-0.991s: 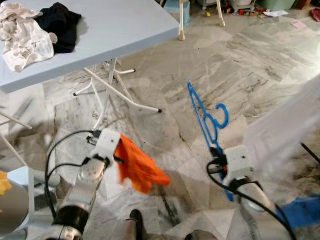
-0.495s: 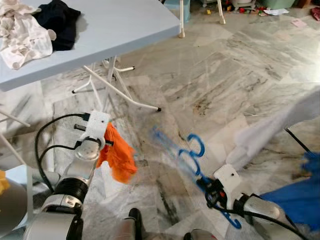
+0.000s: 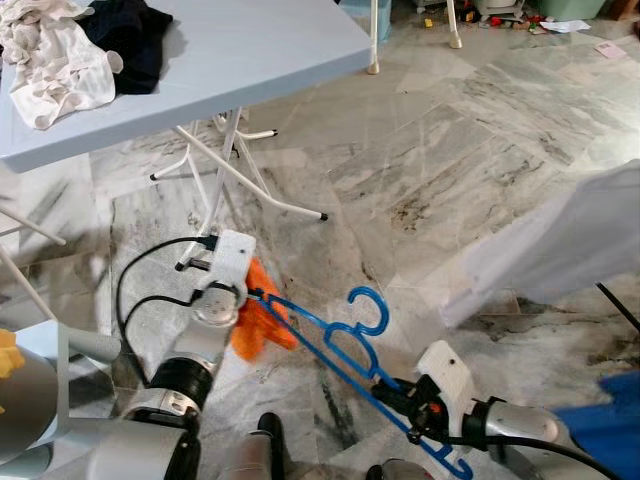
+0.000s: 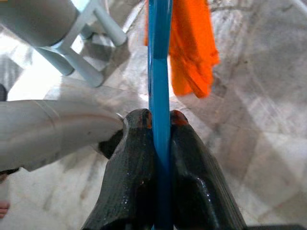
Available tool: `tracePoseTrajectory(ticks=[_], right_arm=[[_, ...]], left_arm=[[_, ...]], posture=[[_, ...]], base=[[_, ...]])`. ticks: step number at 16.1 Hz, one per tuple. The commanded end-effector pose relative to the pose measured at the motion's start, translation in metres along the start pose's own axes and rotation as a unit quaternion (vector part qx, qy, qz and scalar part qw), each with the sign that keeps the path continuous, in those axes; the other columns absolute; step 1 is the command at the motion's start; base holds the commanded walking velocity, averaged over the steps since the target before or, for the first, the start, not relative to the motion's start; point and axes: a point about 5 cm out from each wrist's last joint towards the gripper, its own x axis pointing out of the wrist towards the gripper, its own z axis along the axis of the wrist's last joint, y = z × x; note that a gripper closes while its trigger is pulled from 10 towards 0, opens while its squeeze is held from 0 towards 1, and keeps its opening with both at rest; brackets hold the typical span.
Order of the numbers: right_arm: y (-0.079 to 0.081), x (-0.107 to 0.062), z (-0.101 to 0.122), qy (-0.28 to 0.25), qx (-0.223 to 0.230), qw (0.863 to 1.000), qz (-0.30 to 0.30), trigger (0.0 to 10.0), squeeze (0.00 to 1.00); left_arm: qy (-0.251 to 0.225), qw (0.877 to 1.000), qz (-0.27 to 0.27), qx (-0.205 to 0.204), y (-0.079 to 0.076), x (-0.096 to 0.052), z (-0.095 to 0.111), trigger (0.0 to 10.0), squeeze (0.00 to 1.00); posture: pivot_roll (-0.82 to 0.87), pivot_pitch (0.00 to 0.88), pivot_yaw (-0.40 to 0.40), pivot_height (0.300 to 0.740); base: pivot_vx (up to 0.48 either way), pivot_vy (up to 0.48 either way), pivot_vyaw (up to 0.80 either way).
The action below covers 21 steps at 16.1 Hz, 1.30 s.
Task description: Hang hanger
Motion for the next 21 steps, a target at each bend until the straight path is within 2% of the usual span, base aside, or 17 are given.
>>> tracePoseTrajectory(ticks=[1, 4, 6, 8, 10, 11, 15, 18, 21], right_arm=[[0.008, 0.003, -0.001, 0.001, 0.006, 1.0, 0.029, 10.0, 0.0], [0.011, 0.003, -0.001, 0.008, 0.007, 0.999, 0.043, 10.0, 0.0], [0.008, 0.003, -0.003, 0.014, 0.007, 0.999, 0.036, 10.0, 0.0], [0.003, 0.007, -0.006, 0.026, 0.003, 1.0, 0.011, 10.0, 0.0], [-0.009, 0.012, -0.011, 0.037, 0.004, 0.998, -0.04, 10.0, 0.0], [-0.01, 0.013, -0.011, 0.038, 0.005, 0.998, -0.043, 10.0, 0.0], [-0.013, 0.021, -0.011, 0.038, 0.005, 0.998, -0.044, 10.0, 0.0], [-0.011, 0.022, -0.007, 0.029, 0.001, 0.999, -0.035, 10.0, 0.0], [-0.015, 0.024, -0.01, 0.034, 0.002, 0.998, -0.056, 10.0, 0.0]], left_arm=[[0.0, 1.0, 0.008, 0.0, -0.002, 0.001, 0.004, 10.0, 0.0], [-0.001, 1.0, 0.003, -0.005, -0.008, 0.001, 0.006, 10.0, 0.0], [0.002, 1.0, 0.012, -0.008, -0.007, 0.002, 0.008, 10.0, 0.0], [-0.006, 1.0, 0.018, -0.015, -0.003, 0.003, 0.015, 10.0, 0.0], [-0.008, 0.999, 0.012, -0.036, -0.002, 0.002, 0.021, 10.0, 0.0], [-0.009, 0.999, 0.011, -0.038, -0.002, 0.001, 0.022, 10.0, 0.0], [-0.003, 0.999, -0.016, -0.039, -0.015, -0.002, 0.031, 10.0, 0.0], [0.006, 1.0, -0.01, -0.027, -0.019, -0.002, 0.03, 10.0, 0.0], [0.009, 0.999, -0.021, -0.034, -0.022, -0.005, 0.035, 10.0, 0.0]], posture=[[-0.1, 0.256, 0.041, 0.74], [-0.1, 0.257, 0.045, 0.74], [-0.1, 0.256, 0.046, 0.74], [-0.1, 0.252, 0.05, 0.74], [-0.1, 0.25, 0.052, 0.74], [-0.09, 0.25, 0.052, 0.74], [-0.08, 0.251, 0.055, 0.74], [-0.08, 0.252, 0.057, 0.74], [-0.09, 0.254, 0.067, 0.74]], base=[[0.0, 0.0, 0.0], [0.0, 0.0, 0.0], [0.0, 0.0, 0.0], [0.0, 0.0, 0.0], [0.0, 0.0, 0.0], [0.0, 0.0, 0.0], [0.0, 0.0, 0.0], [0.0, 0.0, 0.0], [0.0, 0.0, 0.0]])
